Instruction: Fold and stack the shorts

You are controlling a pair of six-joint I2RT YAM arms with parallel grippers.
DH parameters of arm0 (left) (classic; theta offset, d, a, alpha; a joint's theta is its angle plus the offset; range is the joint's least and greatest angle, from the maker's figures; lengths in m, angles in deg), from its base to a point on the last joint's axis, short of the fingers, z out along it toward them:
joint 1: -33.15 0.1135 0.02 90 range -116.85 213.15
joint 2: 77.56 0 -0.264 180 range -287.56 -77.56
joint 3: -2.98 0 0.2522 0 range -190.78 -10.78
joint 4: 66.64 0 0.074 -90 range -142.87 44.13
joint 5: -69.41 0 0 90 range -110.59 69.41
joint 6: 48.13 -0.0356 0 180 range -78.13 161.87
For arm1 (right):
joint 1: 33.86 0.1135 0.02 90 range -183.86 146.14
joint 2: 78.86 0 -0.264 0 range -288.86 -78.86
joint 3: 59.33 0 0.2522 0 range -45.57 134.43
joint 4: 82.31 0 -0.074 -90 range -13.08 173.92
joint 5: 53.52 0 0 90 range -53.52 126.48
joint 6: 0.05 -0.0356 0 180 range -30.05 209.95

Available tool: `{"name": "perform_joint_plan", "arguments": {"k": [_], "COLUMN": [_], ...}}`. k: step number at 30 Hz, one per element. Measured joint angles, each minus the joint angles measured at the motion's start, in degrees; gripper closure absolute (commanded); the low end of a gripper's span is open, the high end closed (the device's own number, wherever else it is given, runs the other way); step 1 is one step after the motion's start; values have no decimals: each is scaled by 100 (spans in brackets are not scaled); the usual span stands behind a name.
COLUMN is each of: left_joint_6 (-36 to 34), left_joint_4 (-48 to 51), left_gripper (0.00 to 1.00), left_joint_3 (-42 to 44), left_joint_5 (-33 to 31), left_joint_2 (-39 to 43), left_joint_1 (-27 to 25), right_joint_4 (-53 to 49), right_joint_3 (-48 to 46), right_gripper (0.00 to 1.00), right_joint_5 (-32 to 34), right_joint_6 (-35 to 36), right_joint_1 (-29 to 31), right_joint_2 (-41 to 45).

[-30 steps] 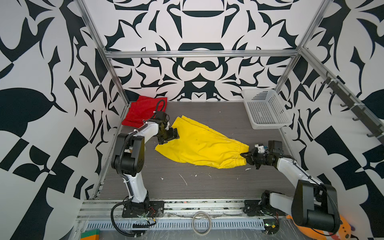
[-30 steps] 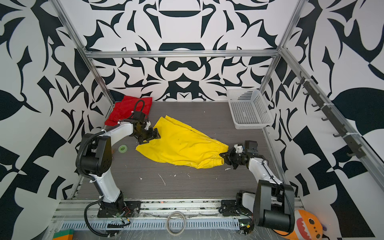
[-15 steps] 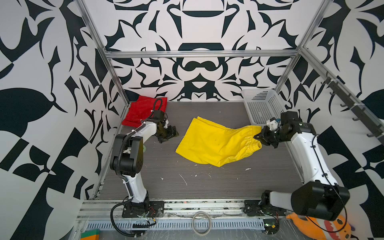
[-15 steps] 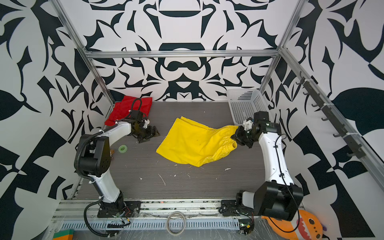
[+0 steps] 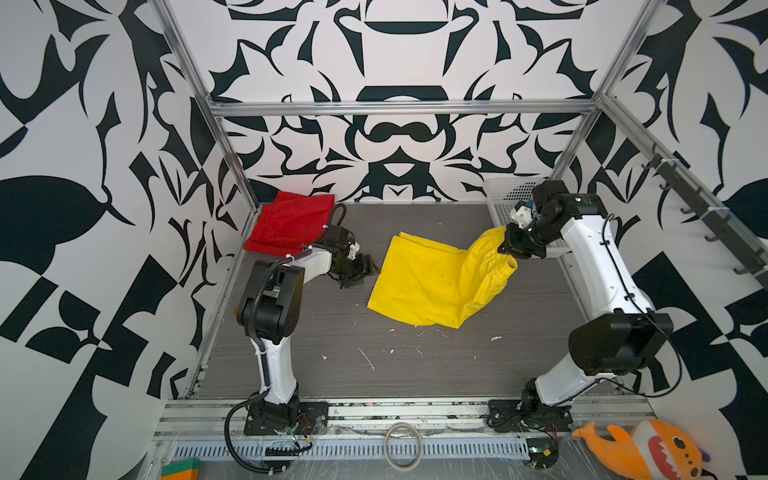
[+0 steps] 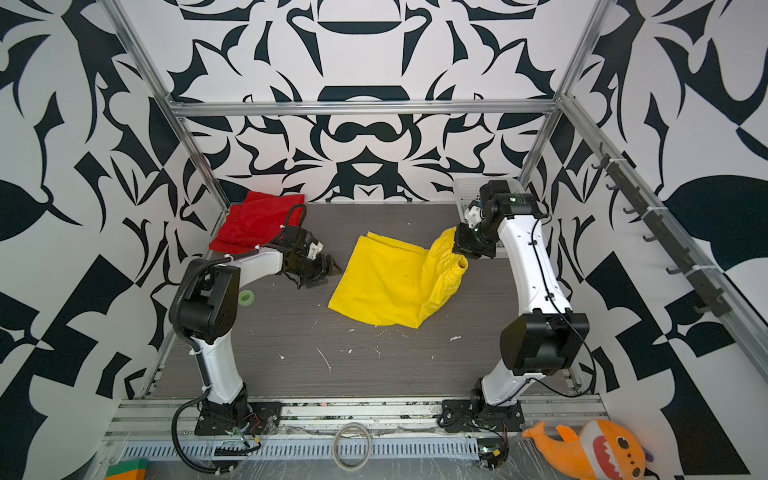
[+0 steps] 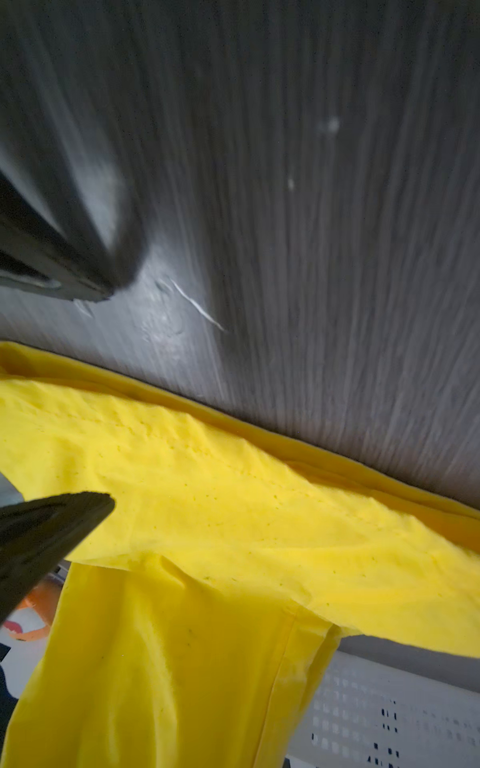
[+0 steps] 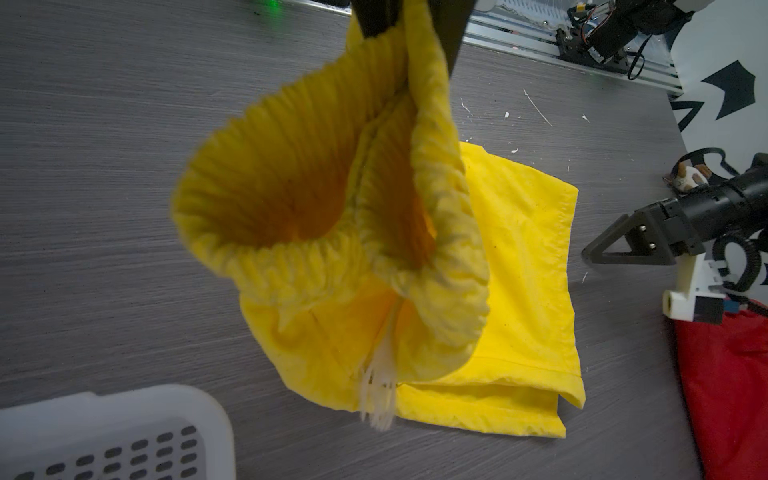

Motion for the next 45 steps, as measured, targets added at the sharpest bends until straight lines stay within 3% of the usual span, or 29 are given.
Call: {"name": "perform_joint_plan", "arguments": {"k": [8,15,28,32,40,45], "left_joint_6": [103,122,490,719,968,1084], "left_joint_4": [-127,-254,-496,-562,-719,-1113], "left_gripper": [49,66,66,60,55,61], "left_joint_3": [-184,144,1847,2164,2201,1906], "left_joint_5": [-20,-109,-538,-640,-835,-798], "left_joint_2": [-227,-114,1226,1519,1718,1196], "left_joint_1": [-367,-485,-1040,-1224,-1104,-997], "right_joint_4": [-153,-227,-603,-837,-837,-793], "right_joint_3": [155,282,79,214,651,896], "right_gripper": [100,100,100,100,100,100], "right_joint_5": [157,175,555,839,1399,1681], "right_joint_6": [111,214,411,389,-28,-334], "right_joint_1": [39,74,391,540,1342,1917], "right_joint_2": [-35,-55,315,407,-28,-474]}}
